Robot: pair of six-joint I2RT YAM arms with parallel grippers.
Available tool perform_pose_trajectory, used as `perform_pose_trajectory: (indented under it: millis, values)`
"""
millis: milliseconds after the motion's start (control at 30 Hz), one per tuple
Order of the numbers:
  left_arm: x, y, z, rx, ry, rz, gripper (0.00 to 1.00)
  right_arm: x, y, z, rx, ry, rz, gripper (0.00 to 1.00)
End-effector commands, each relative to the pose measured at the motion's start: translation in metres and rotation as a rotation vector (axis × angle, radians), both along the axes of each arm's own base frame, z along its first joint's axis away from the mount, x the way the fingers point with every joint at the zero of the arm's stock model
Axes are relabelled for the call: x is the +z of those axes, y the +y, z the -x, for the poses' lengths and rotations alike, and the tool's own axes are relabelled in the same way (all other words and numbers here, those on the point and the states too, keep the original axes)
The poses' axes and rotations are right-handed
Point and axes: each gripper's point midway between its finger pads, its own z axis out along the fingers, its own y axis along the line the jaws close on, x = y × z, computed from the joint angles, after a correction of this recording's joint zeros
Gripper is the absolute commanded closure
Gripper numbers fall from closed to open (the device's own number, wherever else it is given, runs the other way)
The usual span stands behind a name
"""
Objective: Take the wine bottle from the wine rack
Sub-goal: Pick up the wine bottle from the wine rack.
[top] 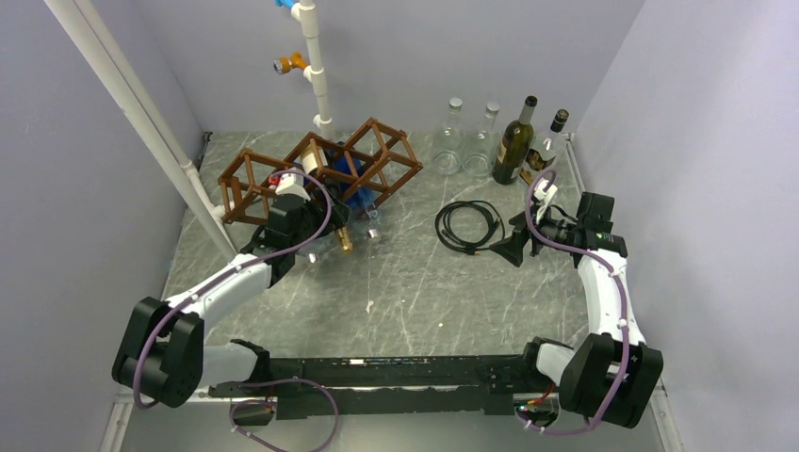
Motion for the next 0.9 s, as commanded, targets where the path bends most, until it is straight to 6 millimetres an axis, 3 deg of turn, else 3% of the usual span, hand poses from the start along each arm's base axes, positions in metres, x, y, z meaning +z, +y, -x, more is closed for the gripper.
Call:
perform_pose_trajectory:
  millis: [0, 533, 867]
  values:
    - [0.006, 0.000, -0.013, 0.043, -0.032, 0.033, 0.16, 0.015, 0.001, -0.005, 0.025, -0.059, 0.020, 0.01]
    - [-0.013, -0.012, -0.020, 0.054, 0.025, 0.005, 0.19, 0.013, 0.000, -0.006, 0.022, -0.055, 0.027, 0.01]
    - [-0.018, -0.018, -0.020, 0.049, 0.035, -0.010, 0.31, 0.012, 0.000, -0.007, 0.023, -0.053, 0.031, 0.00]
